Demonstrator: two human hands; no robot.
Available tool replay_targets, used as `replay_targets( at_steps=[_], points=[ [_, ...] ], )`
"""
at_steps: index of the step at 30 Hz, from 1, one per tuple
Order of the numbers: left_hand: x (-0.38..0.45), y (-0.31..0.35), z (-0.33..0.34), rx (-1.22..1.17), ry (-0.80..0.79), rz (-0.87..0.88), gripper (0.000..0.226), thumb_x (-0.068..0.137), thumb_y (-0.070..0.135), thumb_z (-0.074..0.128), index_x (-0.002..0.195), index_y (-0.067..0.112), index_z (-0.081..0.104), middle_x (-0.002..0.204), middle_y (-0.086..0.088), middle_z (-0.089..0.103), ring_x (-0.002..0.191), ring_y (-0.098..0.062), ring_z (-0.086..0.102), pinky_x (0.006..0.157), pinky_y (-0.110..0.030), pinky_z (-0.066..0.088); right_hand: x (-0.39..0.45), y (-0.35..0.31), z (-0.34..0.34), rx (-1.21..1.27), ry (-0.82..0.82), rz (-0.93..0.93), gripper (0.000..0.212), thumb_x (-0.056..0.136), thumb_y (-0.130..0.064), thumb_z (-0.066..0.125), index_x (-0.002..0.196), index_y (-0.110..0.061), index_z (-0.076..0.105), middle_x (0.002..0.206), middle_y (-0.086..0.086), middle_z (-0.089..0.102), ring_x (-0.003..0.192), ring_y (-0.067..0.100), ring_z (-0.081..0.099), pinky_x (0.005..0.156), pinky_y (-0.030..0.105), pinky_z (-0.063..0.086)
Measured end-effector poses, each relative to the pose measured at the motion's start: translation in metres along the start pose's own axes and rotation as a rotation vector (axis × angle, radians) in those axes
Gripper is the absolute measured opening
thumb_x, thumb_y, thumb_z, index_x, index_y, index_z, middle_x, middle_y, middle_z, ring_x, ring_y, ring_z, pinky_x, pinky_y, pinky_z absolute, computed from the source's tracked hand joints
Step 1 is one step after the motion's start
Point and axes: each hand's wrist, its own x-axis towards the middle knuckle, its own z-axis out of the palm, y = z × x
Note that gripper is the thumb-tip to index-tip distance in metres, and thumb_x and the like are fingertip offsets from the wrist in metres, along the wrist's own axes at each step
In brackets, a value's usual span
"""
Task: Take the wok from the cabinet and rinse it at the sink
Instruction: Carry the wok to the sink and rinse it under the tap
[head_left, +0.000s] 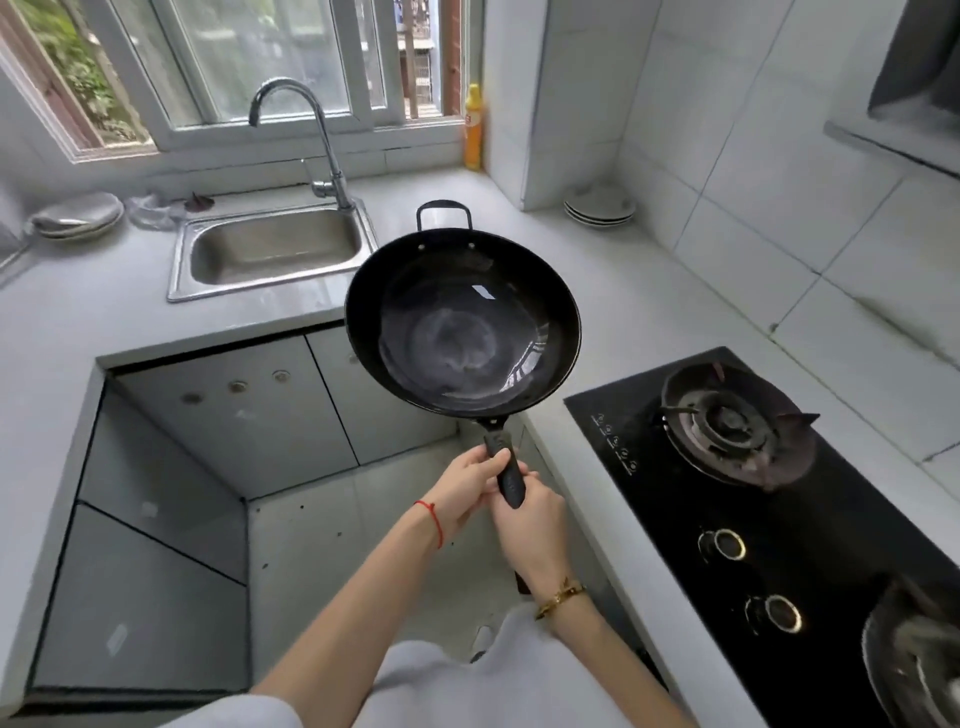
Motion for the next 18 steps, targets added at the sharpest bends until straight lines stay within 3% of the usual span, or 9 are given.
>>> replay_targets(
  at_steps=[6,10,18],
  points=[
    [0.067,0.044,0.000,-0.031,0.082,0.035,0.018,0.102,0.013,0.046,0.115,0.002,0.052,0.096,-0.011,0.069,0.118,-0.039,0.061,0.110,-0.047,0.043,0.085,-0.024,-0.005,-0.013,-0.083,-0.065,0.024,0.089,-0.033,0.060,0.102,-0.016,0.070,0.093,0.004,0.071,0.087,0.025,0.066,0.061,0.023,0.036],
    [0.111,0.069,-0.005,-0.057,0.131,0.053,0.018,0.102,0.011,0.045,0.116,0.000,0.050,0.097,-0.014,0.067,0.112,-0.038,0.062,0.110,-0.047,0.042,0.137,-0.035,0.001,-0.006,-0.112,-0.101,0.026,0.091,-0.029,0.059,0.108,-0.013,0.070,0.098,0.006,0.070,0.090,0.027,0.066,0.059,0.016,0.031],
    [0.206,0.123,-0.040,-0.062,0.162,0.033,0.015,0.102,0.011,0.045,0.113,0.002,0.053,0.094,-0.012,0.068,0.094,-0.029,0.070,0.099,-0.039,0.051,0.243,-0.060,0.039,-0.047,-0.110,-0.094,0.027,0.091,-0.036,0.058,0.105,-0.015,0.069,0.093,0.005,0.071,0.086,0.027,0.067,0.064,0.024,0.042]
  ],
)
